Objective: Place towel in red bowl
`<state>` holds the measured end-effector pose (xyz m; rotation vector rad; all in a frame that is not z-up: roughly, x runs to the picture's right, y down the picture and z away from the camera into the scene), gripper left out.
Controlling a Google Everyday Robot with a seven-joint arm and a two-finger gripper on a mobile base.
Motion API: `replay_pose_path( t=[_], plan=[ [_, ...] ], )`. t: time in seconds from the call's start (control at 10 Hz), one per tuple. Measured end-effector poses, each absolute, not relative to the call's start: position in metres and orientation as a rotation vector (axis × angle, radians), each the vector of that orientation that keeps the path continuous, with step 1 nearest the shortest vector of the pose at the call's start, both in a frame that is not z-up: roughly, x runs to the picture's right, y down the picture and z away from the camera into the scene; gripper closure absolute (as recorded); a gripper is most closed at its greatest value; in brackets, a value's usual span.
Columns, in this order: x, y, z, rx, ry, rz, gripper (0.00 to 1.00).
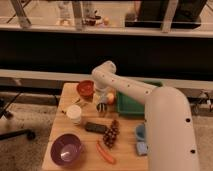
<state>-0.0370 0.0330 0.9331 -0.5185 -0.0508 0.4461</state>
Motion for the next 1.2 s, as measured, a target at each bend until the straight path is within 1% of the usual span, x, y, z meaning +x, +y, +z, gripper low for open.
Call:
replay_pose_path(
  t=[0.3,0.8,0.9,1.0,1.1,1.2],
  plan=[
    [-0.029,0.044,0.946,-0.531,-0.031,0.443,0.20],
    [-0.022,0.051,0.955,-0.544,-0.018,0.442,0.20],
    [-0.022,0.052,0.956,-0.546,-0.017,0.442,0.22],
    [-0.019,0.056,0.956,-0.550,-0.004,0.433,0.29],
    [-0.020,0.053,0.955,-0.545,-0.010,0.436,0.39],
    [-0.019,0.055,0.957,-0.548,-0.009,0.436,0.46]
  ],
)
